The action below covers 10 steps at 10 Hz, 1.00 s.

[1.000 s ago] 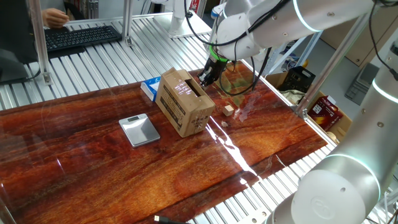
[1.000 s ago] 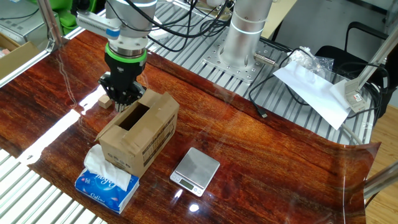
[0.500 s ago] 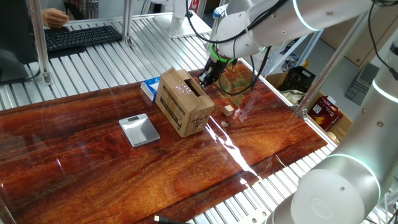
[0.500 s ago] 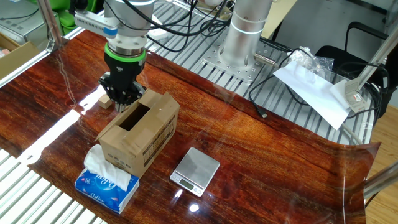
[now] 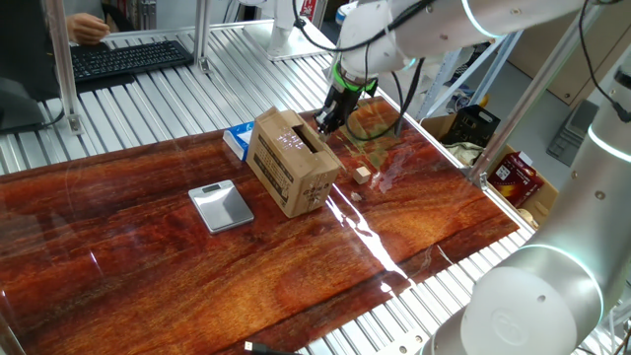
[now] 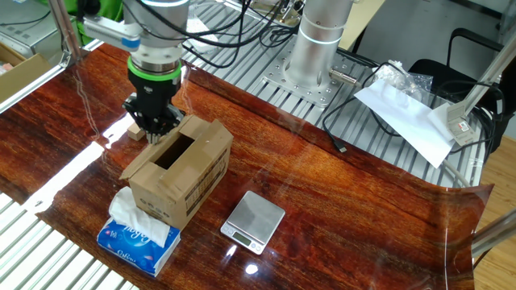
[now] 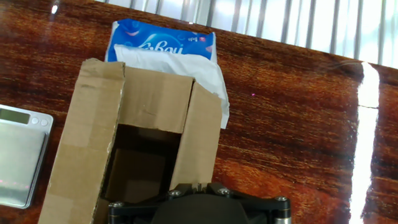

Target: Open a box

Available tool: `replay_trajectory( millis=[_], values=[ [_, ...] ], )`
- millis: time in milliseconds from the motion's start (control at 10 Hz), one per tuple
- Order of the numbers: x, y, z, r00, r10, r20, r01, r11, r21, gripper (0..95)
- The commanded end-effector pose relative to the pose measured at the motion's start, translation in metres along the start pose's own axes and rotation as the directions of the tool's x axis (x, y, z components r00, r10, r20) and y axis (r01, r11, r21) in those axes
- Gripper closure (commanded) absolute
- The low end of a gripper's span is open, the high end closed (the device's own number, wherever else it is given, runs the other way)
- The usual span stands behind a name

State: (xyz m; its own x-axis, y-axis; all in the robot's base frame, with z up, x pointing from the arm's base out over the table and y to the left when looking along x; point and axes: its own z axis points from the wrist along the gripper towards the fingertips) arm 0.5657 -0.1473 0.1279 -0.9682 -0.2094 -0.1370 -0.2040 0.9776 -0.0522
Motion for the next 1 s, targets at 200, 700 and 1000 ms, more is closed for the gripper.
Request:
replay_trajectory(
  millis=[200,700,1000],
  values=[
    [0.0,0.0,-0.008,0.998,0.041,-0.045,-0.044,0.997,-0.057,95.0],
    [0.001,-0.001,-0.022,0.995,0.056,-0.078,-0.062,0.995,-0.073,95.0],
    [0.002,0.002,-0.026,0.993,0.08,-0.091,-0.088,0.993,-0.083,95.0]
  ],
)
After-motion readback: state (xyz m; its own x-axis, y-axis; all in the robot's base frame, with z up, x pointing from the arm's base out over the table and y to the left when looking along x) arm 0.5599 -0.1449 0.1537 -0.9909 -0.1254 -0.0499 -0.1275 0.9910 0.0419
